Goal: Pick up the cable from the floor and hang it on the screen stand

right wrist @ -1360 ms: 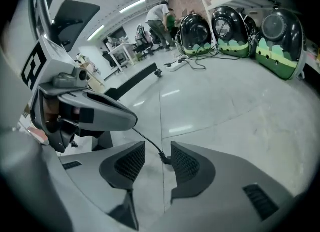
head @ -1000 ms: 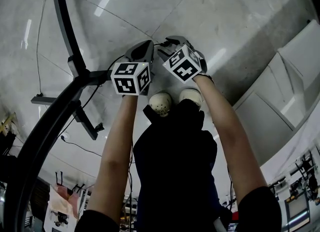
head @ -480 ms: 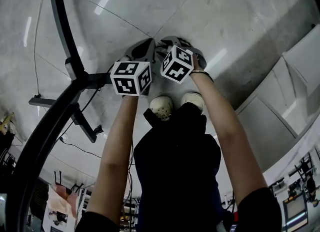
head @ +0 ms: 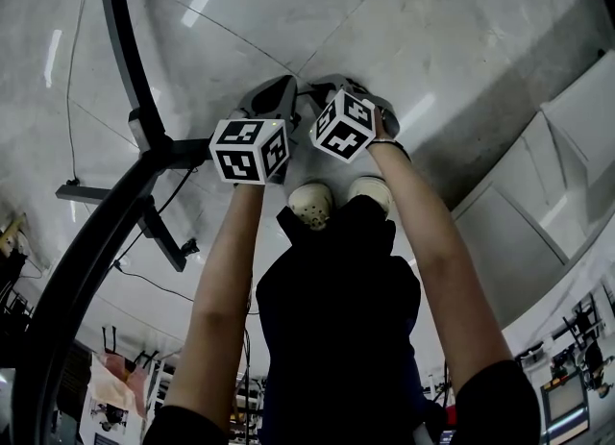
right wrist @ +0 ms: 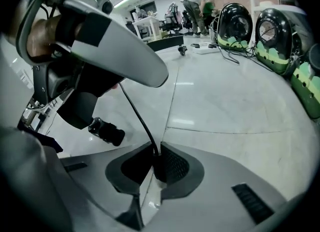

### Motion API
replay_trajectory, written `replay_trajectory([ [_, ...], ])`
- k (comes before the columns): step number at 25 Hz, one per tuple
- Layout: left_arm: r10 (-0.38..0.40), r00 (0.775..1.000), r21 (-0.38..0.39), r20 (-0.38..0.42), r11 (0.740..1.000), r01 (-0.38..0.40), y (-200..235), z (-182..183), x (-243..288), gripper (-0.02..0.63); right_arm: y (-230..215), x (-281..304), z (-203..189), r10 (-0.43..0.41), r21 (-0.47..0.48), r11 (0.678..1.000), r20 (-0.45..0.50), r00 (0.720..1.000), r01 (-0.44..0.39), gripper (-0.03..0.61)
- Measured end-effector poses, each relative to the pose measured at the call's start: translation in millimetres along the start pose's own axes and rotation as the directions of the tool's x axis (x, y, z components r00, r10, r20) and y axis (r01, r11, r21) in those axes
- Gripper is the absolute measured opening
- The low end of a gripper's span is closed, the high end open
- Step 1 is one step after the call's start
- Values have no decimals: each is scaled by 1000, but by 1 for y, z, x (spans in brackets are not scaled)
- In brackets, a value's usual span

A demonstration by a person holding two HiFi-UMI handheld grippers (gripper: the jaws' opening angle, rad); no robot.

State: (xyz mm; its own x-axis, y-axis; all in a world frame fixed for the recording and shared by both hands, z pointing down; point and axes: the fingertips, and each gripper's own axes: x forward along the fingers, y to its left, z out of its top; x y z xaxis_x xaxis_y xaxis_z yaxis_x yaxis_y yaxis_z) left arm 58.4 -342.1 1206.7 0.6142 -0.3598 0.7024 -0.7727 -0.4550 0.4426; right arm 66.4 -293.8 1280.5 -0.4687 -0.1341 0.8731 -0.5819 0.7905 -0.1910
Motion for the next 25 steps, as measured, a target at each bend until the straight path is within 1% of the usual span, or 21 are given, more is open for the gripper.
replay_trajectory([
  [4, 6, 1000, -19, -6, 1000, -6, -3, -1, -7, 3, 1, -12, 5, -8, 38, 999, 19, 1000, 7, 61],
  [8, 7, 1000, -31, -11, 999, -7, -14, 0, -18, 3, 9, -31, 8, 2, 72, 997, 21, 1000, -3, 60],
  [14, -3, 1000, -27, -15, 1000, 3, -40, 10, -41, 3, 26, -67, 8, 27, 74, 997, -2, 1000, -27, 60],
  [21, -14, 999, -17, -32, 1000, 13, -64, 28, -71, 3, 37, -112, 15, 10, 61, 998, -38, 999, -8, 60],
  [25, -18, 999, 0, -41, 1000, 18, -73, 43, -86, 3, 38, -136, 25, -5, 98, 995, -31, 1000, 8, 60],
])
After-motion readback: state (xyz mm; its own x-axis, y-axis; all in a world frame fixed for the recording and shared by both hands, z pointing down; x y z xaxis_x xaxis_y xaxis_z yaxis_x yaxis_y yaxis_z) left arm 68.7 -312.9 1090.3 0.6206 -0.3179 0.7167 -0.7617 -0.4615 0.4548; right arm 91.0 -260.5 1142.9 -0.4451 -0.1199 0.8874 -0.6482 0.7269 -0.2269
